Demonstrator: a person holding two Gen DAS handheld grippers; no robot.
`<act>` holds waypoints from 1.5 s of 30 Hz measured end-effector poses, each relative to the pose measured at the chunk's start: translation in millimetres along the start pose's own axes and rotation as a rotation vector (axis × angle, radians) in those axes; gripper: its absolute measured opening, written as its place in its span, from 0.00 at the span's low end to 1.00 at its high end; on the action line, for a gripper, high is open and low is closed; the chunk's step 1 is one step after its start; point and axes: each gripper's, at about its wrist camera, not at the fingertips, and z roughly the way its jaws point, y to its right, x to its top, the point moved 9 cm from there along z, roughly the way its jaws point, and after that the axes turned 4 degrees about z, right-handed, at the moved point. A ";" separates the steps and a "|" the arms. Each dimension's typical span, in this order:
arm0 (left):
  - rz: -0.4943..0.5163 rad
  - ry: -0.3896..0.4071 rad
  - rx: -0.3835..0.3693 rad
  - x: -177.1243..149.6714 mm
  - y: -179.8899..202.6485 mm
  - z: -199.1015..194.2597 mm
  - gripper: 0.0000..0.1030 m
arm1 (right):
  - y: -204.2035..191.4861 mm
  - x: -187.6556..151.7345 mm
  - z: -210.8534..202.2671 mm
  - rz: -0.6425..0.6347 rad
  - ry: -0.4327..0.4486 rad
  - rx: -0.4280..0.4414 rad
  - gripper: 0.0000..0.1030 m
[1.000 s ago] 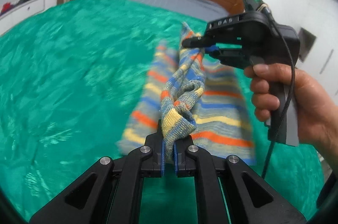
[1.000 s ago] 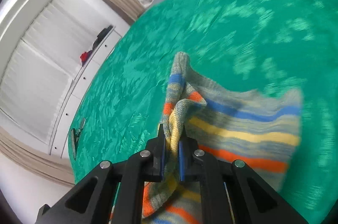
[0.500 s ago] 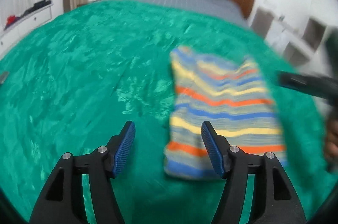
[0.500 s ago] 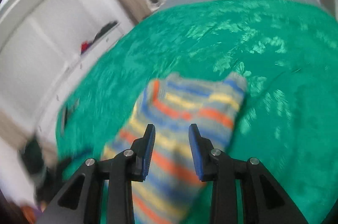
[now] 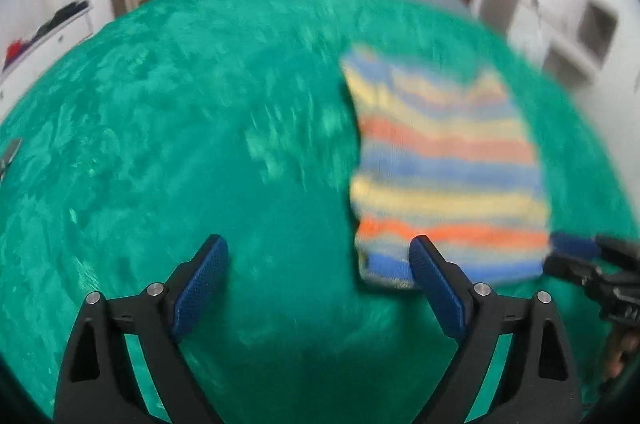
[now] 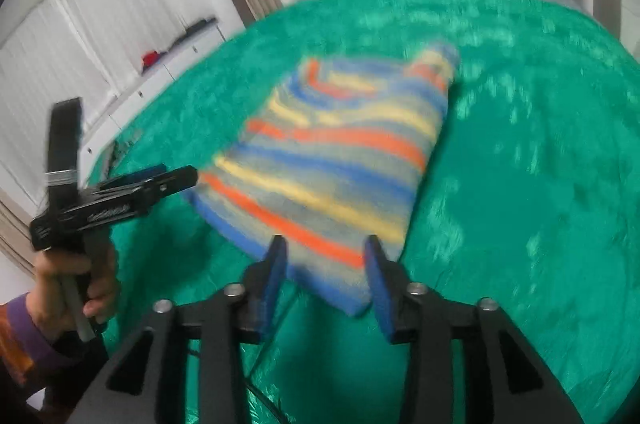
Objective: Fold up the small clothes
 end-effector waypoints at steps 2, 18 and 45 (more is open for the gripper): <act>0.007 -0.018 0.009 -9.4 2.0 1.1 0.90 | 0.3 -6.5 -0.5 -0.001 0.007 -0.036 0.42; 0.064 0.098 0.010 -63.1 19.3 -20.2 1.00 | 62.4 -81.6 -89.0 0.060 0.191 -0.328 0.75; 0.066 0.162 0.018 -68.9 19.7 -19.9 1.00 | 77.7 -93.2 -68.1 0.062 0.230 -0.360 0.87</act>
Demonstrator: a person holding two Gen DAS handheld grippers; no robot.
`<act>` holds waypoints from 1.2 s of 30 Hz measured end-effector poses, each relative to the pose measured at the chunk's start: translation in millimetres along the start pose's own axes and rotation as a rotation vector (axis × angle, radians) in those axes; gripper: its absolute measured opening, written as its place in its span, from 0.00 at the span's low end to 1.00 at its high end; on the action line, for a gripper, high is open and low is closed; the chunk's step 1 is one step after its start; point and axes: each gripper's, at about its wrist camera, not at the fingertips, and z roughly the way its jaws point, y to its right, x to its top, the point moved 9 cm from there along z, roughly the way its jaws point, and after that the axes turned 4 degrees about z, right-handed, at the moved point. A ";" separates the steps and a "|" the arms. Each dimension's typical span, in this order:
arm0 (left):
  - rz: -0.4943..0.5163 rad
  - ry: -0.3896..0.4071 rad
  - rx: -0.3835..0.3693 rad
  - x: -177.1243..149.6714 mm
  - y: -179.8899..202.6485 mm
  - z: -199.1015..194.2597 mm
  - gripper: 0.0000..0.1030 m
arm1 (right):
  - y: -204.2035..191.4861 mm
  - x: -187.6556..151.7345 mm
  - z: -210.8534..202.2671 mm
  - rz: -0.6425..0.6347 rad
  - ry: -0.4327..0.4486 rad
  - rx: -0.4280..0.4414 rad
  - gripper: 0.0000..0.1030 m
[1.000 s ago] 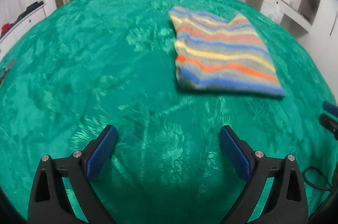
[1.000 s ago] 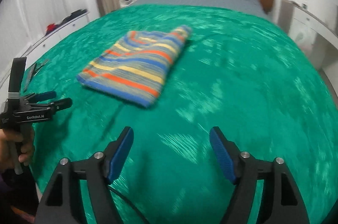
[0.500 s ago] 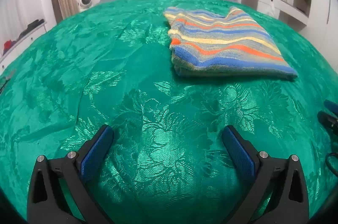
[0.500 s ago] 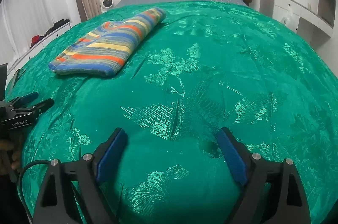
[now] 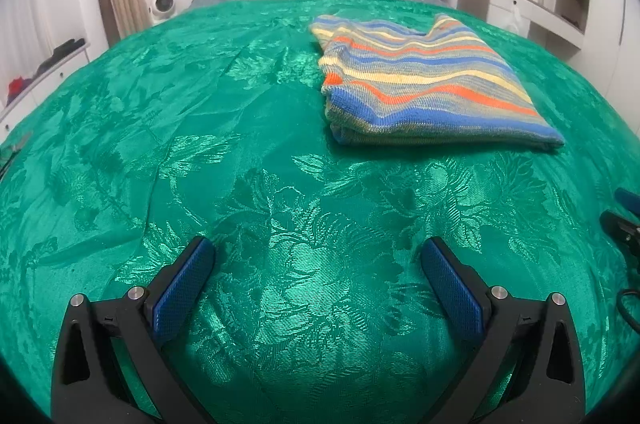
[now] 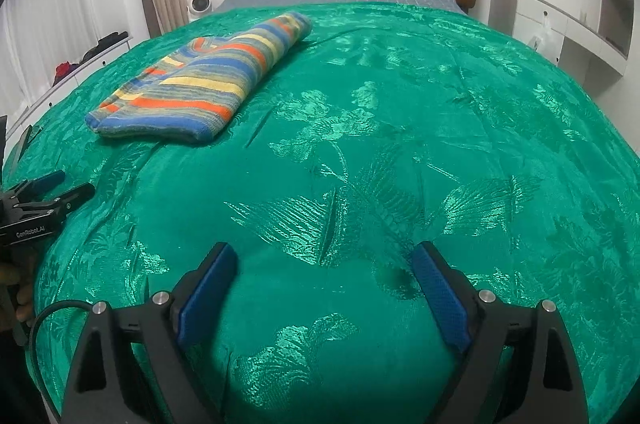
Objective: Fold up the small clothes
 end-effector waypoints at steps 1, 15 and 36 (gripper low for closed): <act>-0.001 0.001 -0.001 0.1 0.2 0.3 1.00 | 0.0 0.1 -0.1 0.000 0.000 0.000 0.87; -0.003 0.006 -0.003 -0.5 -1.0 0.2 0.99 | -1.1 -0.2 -0.1 0.001 0.002 -0.002 0.87; -0.005 0.011 -0.006 -0.3 -0.5 0.0 1.00 | -1.5 -0.2 0.2 -0.001 0.004 -0.005 0.88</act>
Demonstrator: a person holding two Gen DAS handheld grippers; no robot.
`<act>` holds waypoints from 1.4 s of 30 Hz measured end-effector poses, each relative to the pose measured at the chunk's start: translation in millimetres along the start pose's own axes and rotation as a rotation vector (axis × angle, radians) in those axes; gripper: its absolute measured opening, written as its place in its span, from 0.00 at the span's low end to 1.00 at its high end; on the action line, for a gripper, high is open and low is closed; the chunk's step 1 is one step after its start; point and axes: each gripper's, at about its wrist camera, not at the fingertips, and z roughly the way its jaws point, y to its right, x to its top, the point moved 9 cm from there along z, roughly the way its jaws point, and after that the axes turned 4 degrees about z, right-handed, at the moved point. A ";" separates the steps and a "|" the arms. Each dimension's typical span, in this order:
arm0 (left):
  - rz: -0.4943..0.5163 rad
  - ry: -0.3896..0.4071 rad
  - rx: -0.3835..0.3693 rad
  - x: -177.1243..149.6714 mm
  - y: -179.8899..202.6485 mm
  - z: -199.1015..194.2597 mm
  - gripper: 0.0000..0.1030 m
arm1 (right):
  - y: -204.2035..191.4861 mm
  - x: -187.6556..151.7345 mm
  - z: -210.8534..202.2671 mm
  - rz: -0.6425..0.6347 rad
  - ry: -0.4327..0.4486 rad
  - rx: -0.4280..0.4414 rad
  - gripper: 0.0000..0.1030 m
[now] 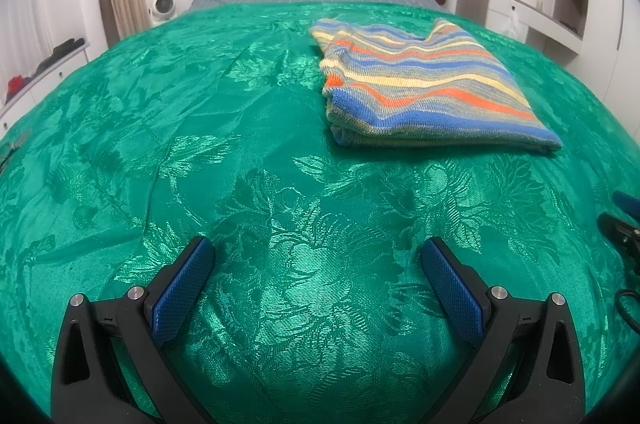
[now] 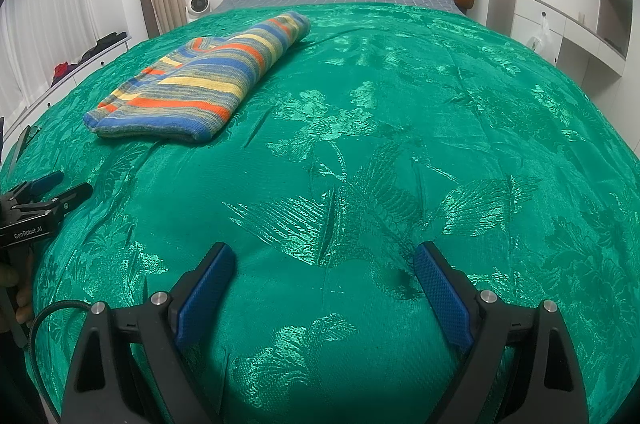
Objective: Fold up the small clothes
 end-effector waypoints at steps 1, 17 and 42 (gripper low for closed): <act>0.000 0.001 0.000 0.3 0.5 -0.1 1.00 | 0.1 0.0 -0.1 0.000 0.000 0.000 0.88; 0.005 -0.021 0.005 3.0 3.7 -1.1 1.00 | 1.5 -0.7 0.8 0.002 -0.003 -0.012 0.88; -0.045 -0.353 -0.407 176.9 44.1 150.9 0.51 | -51.6 160.0 140.2 0.461 -0.280 0.555 0.66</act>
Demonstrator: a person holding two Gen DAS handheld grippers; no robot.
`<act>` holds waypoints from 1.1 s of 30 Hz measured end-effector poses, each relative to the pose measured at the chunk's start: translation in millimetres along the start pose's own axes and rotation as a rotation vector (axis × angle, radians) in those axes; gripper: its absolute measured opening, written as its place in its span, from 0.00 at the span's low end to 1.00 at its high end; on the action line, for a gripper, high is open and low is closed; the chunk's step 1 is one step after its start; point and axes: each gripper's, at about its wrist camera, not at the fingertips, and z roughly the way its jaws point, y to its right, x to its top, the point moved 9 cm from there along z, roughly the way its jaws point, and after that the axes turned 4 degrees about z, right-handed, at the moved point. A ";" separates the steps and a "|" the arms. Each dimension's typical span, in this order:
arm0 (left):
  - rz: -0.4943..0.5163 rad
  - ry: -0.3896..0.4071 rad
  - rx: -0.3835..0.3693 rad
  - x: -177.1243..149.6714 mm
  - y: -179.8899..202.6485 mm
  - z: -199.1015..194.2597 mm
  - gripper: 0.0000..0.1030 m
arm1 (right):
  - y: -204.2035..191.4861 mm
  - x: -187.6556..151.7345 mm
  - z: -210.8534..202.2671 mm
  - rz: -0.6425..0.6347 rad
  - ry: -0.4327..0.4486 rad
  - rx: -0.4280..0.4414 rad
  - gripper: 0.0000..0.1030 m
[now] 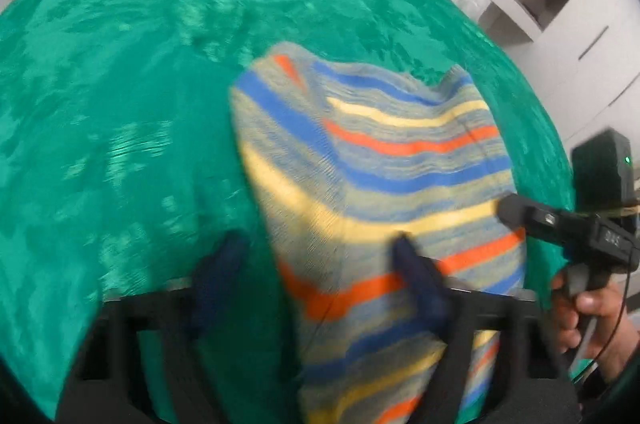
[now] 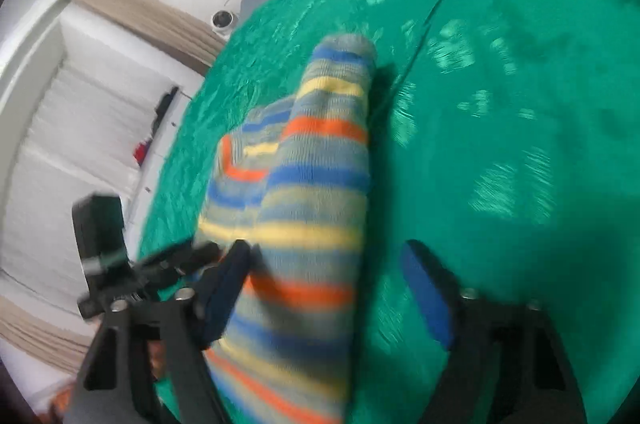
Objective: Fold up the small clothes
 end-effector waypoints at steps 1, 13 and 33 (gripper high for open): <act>-0.005 -0.010 -0.007 3.9 3.4 5.1 0.42 | -3.6 1.0 6.8 -0.011 -0.010 -0.008 0.55; -0.002 0.172 0.116 27.9 30.2 -45.9 0.15 | -105.1 -23.0 -12.3 -0.605 0.193 -0.389 0.23; 0.094 0.366 0.611 -80.8 8.9 -154.3 0.99 | -51.8 -72.9 -86.7 -0.518 0.141 -0.525 0.86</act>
